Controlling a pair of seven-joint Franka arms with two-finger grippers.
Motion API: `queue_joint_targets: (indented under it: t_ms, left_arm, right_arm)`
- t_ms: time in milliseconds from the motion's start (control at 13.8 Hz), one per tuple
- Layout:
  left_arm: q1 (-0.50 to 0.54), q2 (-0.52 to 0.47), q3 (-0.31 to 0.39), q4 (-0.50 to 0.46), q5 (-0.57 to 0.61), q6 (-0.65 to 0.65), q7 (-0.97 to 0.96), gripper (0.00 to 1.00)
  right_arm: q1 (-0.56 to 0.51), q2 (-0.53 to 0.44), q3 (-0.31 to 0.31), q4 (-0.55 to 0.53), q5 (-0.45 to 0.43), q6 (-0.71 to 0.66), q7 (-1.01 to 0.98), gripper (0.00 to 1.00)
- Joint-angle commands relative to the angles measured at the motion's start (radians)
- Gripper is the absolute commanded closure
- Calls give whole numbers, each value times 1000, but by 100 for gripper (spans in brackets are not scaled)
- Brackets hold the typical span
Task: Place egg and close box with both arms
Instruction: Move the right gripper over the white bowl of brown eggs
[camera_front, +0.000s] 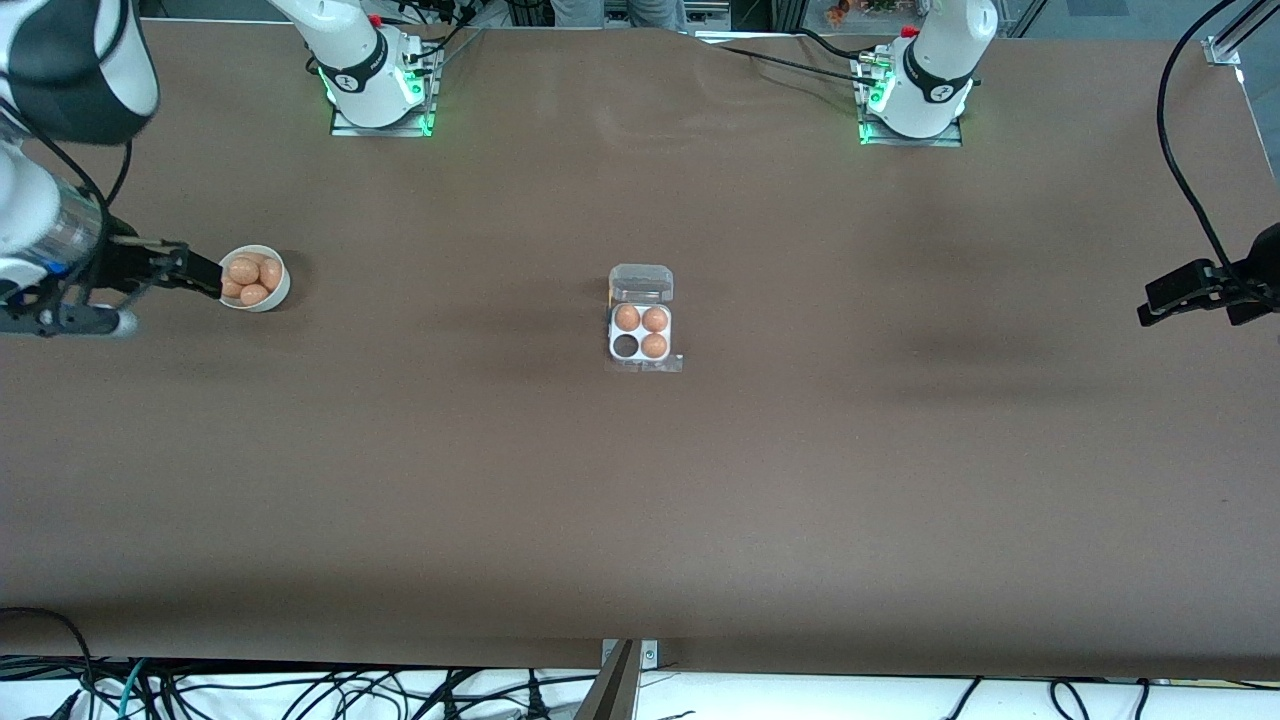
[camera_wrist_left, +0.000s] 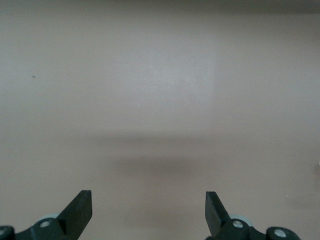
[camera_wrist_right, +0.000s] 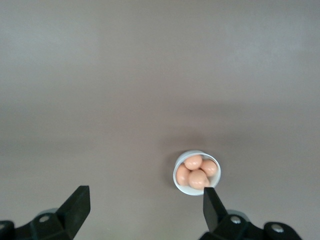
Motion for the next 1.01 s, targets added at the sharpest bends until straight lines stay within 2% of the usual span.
queue_joint_targets:
  t_ms: [0,217,580,725,942]
  left_arm:
    - [6,-5,-5,0,-4,-10,19,0]
    - [6,-5,-5,2,-4,-10,19,0]
    - [6,-5,-7,3,-2,-10,19,0]
    - [4,-5,-8,3,-2,-10,16,0]
    - [4,-5,-10,3,-5,-10,11,0]
  right_arm:
    - [2,36,7,-73,-85,18,11,0]
    - [1,8,7,-235,-108,148,12,0]
    - [-1,-128,-33,-606,-163,456,34,0]
    - [-1,-158,-63,-691,-191,536,34,0]
    - [-2,-147,-134,-774,-257,654,32,0]
